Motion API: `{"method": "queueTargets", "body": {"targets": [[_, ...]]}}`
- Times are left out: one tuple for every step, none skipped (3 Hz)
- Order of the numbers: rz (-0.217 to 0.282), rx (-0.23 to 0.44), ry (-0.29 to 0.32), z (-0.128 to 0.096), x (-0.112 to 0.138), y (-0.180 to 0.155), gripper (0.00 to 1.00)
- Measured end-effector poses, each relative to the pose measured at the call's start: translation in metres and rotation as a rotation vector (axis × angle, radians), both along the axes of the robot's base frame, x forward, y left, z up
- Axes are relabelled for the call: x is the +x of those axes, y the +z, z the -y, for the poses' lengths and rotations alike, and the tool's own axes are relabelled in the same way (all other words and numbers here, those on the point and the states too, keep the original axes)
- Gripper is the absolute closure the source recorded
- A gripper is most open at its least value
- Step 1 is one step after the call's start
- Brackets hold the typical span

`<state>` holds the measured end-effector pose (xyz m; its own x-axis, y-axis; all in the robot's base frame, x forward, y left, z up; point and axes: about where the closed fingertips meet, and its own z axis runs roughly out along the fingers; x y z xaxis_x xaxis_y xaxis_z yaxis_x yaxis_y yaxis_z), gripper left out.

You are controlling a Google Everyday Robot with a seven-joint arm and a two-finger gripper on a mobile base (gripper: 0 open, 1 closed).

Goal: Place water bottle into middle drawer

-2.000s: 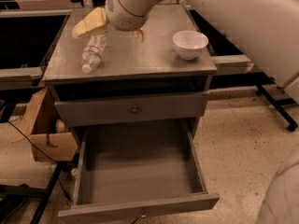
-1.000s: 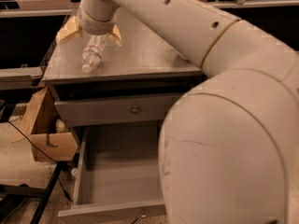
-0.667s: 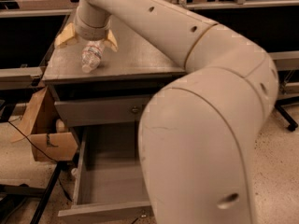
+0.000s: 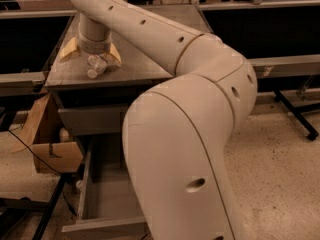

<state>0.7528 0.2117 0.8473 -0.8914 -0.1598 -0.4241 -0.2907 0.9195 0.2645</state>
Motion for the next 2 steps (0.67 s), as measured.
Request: {"method": "queueTargets", "body": {"targets": [[-0.025, -0.005, -0.005, -0.0062, 0.0032, -0.0110, 0.00], [-0.021, -0.005, -0.022, -0.0038, 0.0045, -0.0122, 0.19]]}}
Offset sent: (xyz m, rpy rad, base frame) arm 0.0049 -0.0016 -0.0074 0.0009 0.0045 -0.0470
